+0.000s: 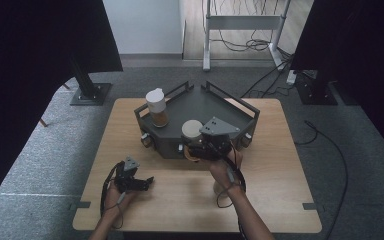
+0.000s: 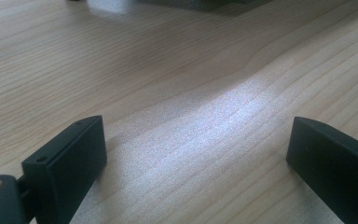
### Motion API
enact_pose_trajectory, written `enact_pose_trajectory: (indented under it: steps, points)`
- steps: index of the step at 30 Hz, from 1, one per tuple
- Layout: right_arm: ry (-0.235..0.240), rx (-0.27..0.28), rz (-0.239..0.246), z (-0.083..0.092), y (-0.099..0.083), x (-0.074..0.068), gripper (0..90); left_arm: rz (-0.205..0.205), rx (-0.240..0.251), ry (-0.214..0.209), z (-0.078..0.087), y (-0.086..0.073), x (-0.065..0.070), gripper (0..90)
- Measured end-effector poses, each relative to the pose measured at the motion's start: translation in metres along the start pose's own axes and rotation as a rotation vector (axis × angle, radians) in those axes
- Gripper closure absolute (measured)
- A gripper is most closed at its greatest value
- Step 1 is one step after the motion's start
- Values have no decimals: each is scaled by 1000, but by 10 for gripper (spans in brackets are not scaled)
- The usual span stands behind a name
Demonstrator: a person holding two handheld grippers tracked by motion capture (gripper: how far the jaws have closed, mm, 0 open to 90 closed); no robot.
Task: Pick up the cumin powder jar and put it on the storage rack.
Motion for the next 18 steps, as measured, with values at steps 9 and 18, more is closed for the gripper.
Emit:
enact_pose_trajectory:
  steps: [9,18]
  points:
    - [-30,0,-12,-9,8,8,330,0,-1,-1,0,0,0,45]
    - [-63,-4,-33,-23,14,19,330,-1,-2,-2,0,0,0,45]
Point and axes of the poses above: each handheld gripper's, and its own axes: z roughly backward along the jaws, y roughly out of its top, x roughly to its right, the point moved 1 cm from there along -z, roughly forward along the jaws
